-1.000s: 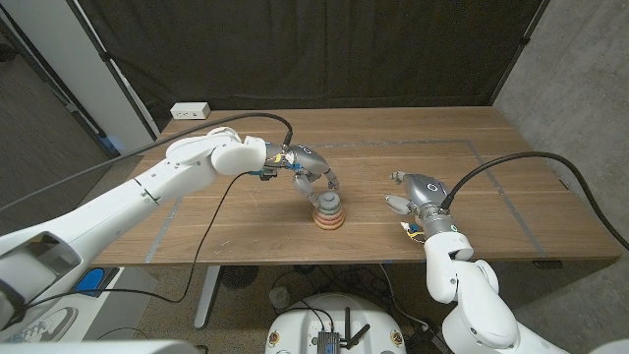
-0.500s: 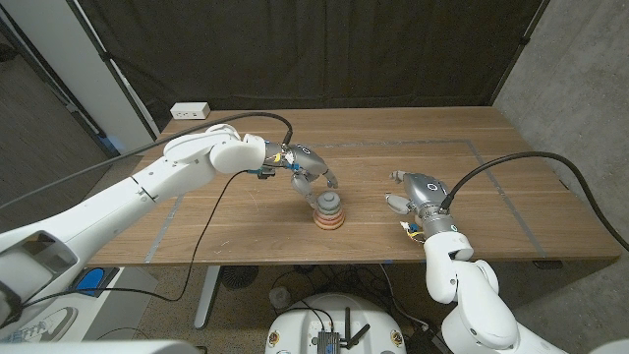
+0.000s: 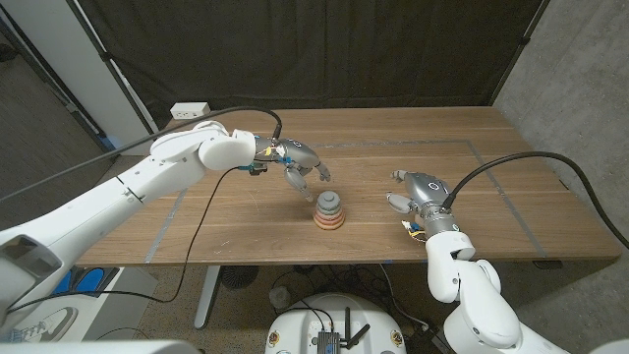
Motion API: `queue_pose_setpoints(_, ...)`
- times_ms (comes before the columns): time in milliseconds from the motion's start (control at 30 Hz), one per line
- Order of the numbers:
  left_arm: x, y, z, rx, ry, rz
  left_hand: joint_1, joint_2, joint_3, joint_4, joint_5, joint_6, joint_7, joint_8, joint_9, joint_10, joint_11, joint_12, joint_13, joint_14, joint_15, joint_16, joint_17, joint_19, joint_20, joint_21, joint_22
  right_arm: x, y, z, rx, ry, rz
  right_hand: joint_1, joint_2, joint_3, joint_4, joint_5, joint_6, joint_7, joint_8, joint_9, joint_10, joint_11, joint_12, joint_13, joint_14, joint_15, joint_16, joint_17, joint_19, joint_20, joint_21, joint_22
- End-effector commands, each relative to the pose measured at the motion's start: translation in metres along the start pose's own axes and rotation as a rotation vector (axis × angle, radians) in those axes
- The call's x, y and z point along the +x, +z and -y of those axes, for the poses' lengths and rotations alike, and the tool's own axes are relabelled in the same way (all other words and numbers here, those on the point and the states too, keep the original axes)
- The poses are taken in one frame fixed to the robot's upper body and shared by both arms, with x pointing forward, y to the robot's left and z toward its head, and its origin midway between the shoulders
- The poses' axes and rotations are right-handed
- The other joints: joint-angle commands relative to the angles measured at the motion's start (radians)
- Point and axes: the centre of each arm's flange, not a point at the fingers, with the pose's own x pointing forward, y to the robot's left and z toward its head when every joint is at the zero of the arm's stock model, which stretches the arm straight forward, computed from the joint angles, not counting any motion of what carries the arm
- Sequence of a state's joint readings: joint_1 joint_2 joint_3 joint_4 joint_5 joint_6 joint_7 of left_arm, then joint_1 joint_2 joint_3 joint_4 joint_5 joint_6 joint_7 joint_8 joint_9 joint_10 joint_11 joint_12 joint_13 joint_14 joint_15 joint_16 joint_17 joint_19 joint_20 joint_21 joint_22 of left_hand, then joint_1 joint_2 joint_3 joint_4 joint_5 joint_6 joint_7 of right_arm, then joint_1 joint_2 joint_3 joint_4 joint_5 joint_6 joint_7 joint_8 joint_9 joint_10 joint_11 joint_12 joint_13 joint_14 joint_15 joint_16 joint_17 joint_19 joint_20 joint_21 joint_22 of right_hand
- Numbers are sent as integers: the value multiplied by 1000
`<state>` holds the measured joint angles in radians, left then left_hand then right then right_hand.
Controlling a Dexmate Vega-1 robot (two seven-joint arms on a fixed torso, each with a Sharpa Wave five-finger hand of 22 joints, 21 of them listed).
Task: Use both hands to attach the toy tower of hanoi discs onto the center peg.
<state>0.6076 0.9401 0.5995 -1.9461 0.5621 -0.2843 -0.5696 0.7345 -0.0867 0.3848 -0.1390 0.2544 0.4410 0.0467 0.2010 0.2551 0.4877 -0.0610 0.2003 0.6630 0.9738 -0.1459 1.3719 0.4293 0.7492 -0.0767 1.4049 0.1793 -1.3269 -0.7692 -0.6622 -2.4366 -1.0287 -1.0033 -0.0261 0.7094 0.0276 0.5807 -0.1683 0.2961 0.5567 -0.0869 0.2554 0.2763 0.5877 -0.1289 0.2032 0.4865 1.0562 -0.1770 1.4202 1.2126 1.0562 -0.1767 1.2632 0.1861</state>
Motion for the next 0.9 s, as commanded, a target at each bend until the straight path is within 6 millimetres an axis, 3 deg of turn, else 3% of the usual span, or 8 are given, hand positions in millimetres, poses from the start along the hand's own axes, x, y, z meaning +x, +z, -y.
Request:
queue_pose_setpoints(33,-33,-11,1,-66,100,-77,2,9,9,-6,0,12,1,8,-1,17,-3,11,-1,16,-73,9,4,16,-126,-4,3,5,-6,2,21,-4,15,-4,-7,5,1,4,17,2,9,7,2,-2,3,5,-3,-40,-1,4,5,-43,2,3)
queue_pose_setpoints(333,-56,-15,14,-139,181,-182,12,19,19,-15,1,29,-1,12,-4,33,-8,14,-8,24,-73,11,7,21,-129,-6,4,10,-18,5,28,3,24,0,-13,7,-1,5,-34,3,-11,11,1,-2,5,12,-3,-40,2,7,1,-43,-1,1)
queue_pose_setpoints(900,-89,-12,42,-257,267,-367,24,35,33,-22,5,50,-3,15,-10,57,-10,17,-21,38,-73,19,14,30,-128,-9,6,19,-30,6,37,23,52,7,-18,8,-2,6,-38,15,-16,8,-12,3,4,18,4,-40,10,9,7,-43,4,4)
